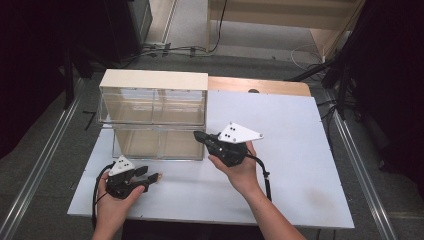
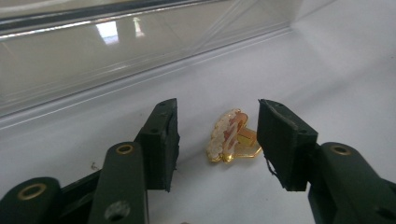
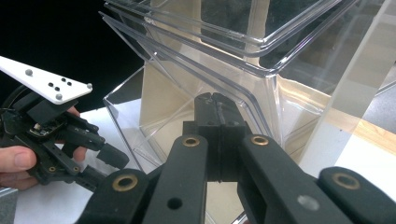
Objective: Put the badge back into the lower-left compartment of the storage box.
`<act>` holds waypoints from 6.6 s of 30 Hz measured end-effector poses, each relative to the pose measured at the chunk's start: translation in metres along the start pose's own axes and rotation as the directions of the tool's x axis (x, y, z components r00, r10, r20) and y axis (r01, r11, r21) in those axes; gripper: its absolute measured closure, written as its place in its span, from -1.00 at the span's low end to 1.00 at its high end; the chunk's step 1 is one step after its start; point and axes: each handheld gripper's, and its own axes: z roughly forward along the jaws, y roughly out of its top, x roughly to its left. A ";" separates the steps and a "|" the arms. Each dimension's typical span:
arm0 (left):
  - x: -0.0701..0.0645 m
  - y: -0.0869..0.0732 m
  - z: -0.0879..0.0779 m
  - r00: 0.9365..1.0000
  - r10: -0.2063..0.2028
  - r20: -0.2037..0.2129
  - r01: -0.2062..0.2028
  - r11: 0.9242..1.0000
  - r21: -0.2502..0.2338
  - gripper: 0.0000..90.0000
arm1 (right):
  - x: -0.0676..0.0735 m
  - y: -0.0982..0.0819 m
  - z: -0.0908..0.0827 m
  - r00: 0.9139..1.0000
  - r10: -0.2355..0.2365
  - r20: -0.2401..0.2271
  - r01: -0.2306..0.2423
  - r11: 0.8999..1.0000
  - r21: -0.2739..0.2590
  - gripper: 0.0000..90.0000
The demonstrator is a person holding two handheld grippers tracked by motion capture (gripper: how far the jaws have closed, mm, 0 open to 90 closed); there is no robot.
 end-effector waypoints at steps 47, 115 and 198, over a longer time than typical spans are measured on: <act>-0.018 -0.001 0.007 0.982 0.125 0.144 -0.139 0.986 0.090 0.98 | 0.001 -0.001 0.002 1.000 -0.002 0.003 0.002 1.000 0.011 0.96; -0.002 0.036 -0.040 0.987 0.106 0.117 -0.091 0.988 -0.125 0.99 | 0.000 -0.004 0.005 1.000 0.005 0.004 -0.005 1.000 0.021 0.96; 0.026 0.056 -0.069 0.999 -0.017 -0.035 0.006 0.955 -0.298 1.00 | -0.003 -0.006 0.004 1.000 0.009 0.007 -0.009 1.000 0.028 0.96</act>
